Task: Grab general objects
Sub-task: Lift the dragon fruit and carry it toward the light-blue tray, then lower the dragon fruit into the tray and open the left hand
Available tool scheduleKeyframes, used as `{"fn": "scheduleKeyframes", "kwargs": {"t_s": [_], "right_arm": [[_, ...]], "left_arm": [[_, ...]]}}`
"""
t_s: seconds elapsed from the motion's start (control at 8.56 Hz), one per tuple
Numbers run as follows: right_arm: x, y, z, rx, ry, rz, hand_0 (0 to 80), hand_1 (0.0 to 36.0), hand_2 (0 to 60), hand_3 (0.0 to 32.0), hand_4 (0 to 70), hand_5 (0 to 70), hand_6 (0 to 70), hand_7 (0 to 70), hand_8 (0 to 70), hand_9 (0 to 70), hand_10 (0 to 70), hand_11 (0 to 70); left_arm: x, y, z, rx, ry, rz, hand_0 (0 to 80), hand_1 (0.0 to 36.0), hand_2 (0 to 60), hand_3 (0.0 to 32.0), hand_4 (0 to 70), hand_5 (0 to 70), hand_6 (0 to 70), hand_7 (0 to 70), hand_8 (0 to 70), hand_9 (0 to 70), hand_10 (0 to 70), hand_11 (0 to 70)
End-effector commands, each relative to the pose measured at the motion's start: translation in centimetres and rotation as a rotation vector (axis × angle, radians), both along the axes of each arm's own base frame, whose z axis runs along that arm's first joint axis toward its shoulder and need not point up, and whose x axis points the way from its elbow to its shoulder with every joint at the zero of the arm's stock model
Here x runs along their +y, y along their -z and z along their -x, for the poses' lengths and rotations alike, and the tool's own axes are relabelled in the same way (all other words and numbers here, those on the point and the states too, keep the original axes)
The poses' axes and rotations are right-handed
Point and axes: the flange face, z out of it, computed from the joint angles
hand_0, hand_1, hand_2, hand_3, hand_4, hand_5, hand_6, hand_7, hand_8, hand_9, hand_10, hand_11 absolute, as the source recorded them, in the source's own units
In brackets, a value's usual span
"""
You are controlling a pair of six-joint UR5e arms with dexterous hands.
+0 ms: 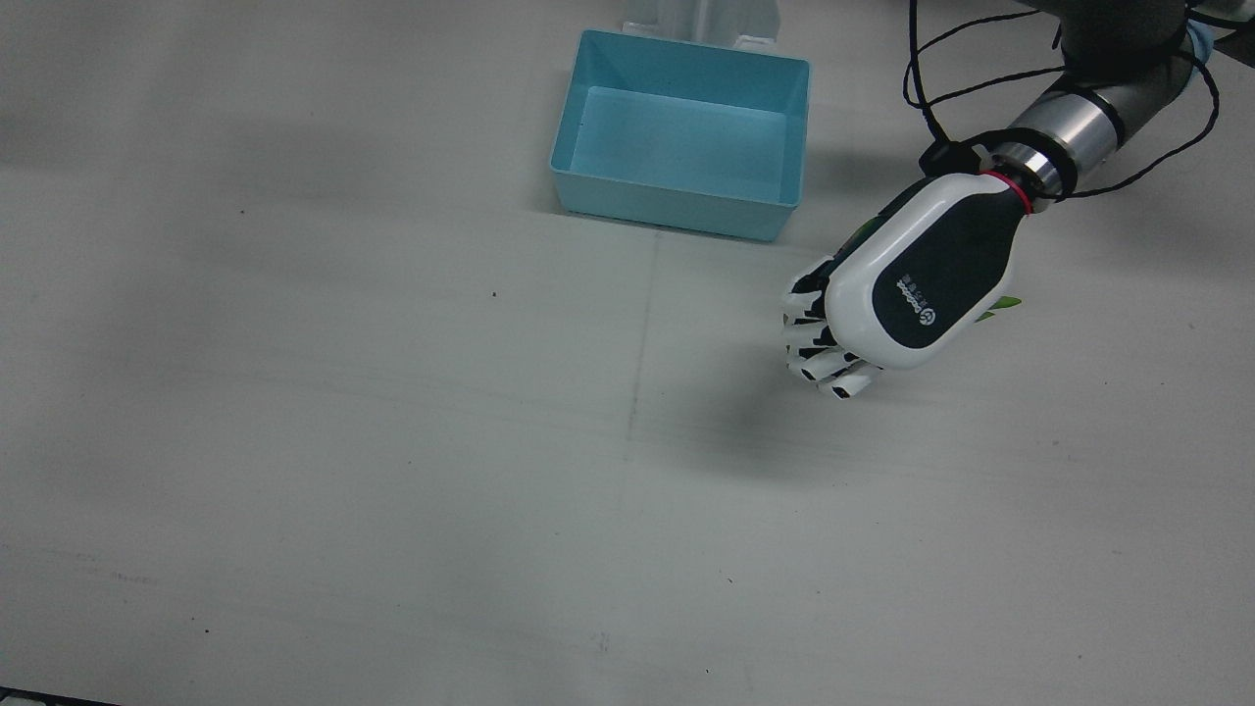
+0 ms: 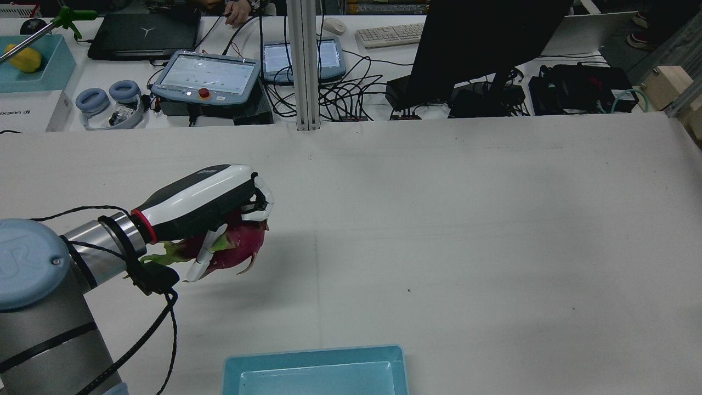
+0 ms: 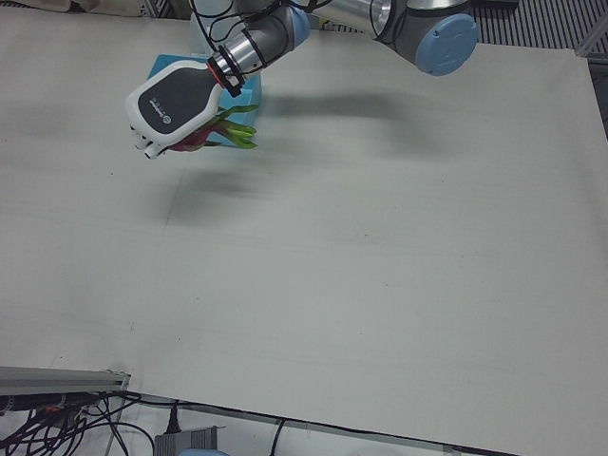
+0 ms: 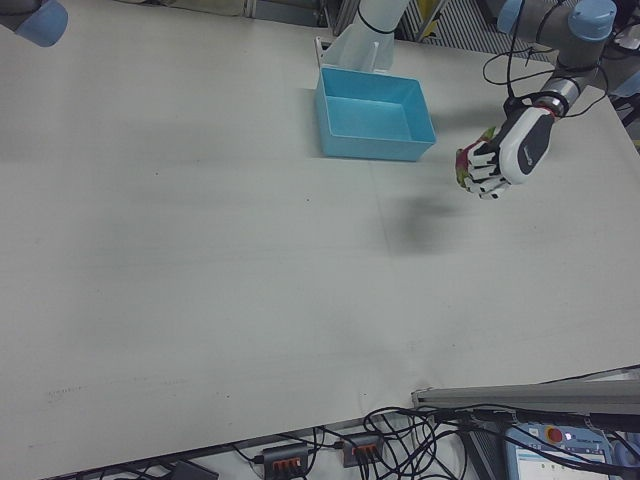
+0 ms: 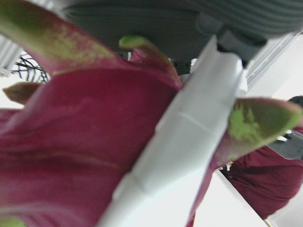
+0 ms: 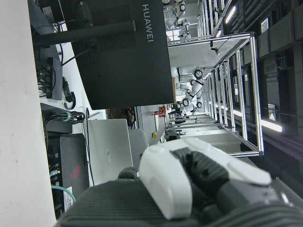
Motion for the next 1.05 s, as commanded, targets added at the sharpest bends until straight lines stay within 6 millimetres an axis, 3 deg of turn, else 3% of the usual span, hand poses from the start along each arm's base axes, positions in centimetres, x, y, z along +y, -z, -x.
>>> {"fn": "scheduleKeyframes", "kwargs": {"t_s": [0.0,0.23,0.58,0.94], "right_arm": [[0.0,0.0,0.0,0.0,0.0,0.0,0.0,0.0,0.0,0.0,0.0,0.0,0.0,0.0,0.0,0.0,0.0,0.0],[-0.1,0.1,0.0,0.0,0.0,-0.002,0.0,0.0,0.0,0.0,0.0,0.0,0.0,0.0,0.0,0.0,0.0,0.0],[0.0,-0.1,0.0,0.0,0.0,0.001,0.0,0.0,0.0,0.0,0.0,0.0,0.0,0.0,0.0,0.0,0.0,0.0],[0.0,0.0,0.0,0.0,0.0,0.0,0.0,0.0,0.0,0.0,0.0,0.0,0.0,0.0,0.0,0.0,0.0,0.0]], "left_arm": [[6.0,6.6,-5.2,0.089,-0.211,-0.097,80.0,36.0,60.0,0.0,70.0,70.0,70.0,70.0,70.0,70.0,70.0,70.0],[9.8,7.6,-8.4,0.16,-0.296,-0.129,80.0,36.0,60.0,0.0,70.0,70.0,70.0,70.0,70.0,70.0,70.0,70.0],[11.1,8.7,-10.0,0.228,-0.415,-0.24,80.0,36.0,60.0,0.0,70.0,70.0,70.0,70.0,70.0,70.0,70.0,70.0],[12.1,7.7,-10.2,0.139,-0.483,-0.223,80.0,36.0,60.0,0.0,70.0,70.0,70.0,70.0,70.0,70.0,70.0,70.0]]}}
